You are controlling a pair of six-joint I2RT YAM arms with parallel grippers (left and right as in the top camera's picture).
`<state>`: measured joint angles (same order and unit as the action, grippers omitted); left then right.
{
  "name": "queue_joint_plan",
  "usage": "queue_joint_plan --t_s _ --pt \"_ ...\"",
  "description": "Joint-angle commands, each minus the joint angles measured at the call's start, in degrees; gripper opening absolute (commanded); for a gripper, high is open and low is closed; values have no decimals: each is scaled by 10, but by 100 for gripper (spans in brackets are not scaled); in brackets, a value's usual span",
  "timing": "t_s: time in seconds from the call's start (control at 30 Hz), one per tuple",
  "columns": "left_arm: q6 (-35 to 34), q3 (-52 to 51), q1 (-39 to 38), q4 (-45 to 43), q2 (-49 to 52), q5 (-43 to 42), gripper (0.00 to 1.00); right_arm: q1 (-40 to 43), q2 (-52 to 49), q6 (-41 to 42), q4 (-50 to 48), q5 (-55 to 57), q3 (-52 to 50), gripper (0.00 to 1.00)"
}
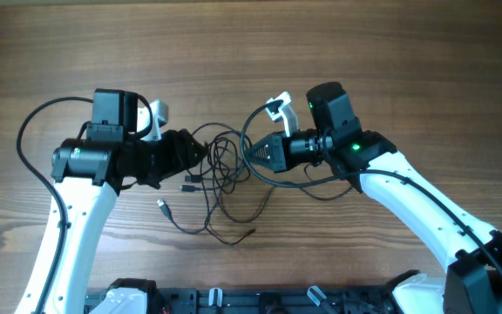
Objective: Untangle cables
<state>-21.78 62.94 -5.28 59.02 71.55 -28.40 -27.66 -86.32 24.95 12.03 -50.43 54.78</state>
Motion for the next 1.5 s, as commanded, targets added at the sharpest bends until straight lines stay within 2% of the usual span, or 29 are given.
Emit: queue_joint_plan --t_s 0.0,0.17,0.33,0.53,0.63,0.77,0.9,1.1,1.23,1.4,1.47 --pt "3 8 2 0 -10 -52 72 1 -5 45 -29 -19 0 4" --pt "5 8 2 -10 -10 -52 73 1 -5 54 -47 -51 0 5" --pt "21 8 2 -63 -1 -52 74 1 -5 51 -58 -97 0 4" --pt "49 8 2 -92 81 -56 75 1 -5 50 -70 -125 0 4" --pt "49 8 -5 -120 128 -87 72 1 -5 51 -70 -127 0 4" --pt "49 8 -34 -177 167 -87 63 1 -5 51 -70 -138 0 4" --pt "46 8 -61 -228 173 -87 62 1 -5 50 -69 -139 0 4" --pt "47 8 -60 -229 169 -154 59 1 -5 52 -19 -44 0 4" --pt "47 8 -31 -229 142 -207 59 1 -5 69 31 22 0 4" --pt "51 8 -27 -215 129 -208 59 1 -5 35 -30 -103 0 4" --pt "51 8 -37 -213 129 -208 59 1 -5 36 -45 -119 0 4"
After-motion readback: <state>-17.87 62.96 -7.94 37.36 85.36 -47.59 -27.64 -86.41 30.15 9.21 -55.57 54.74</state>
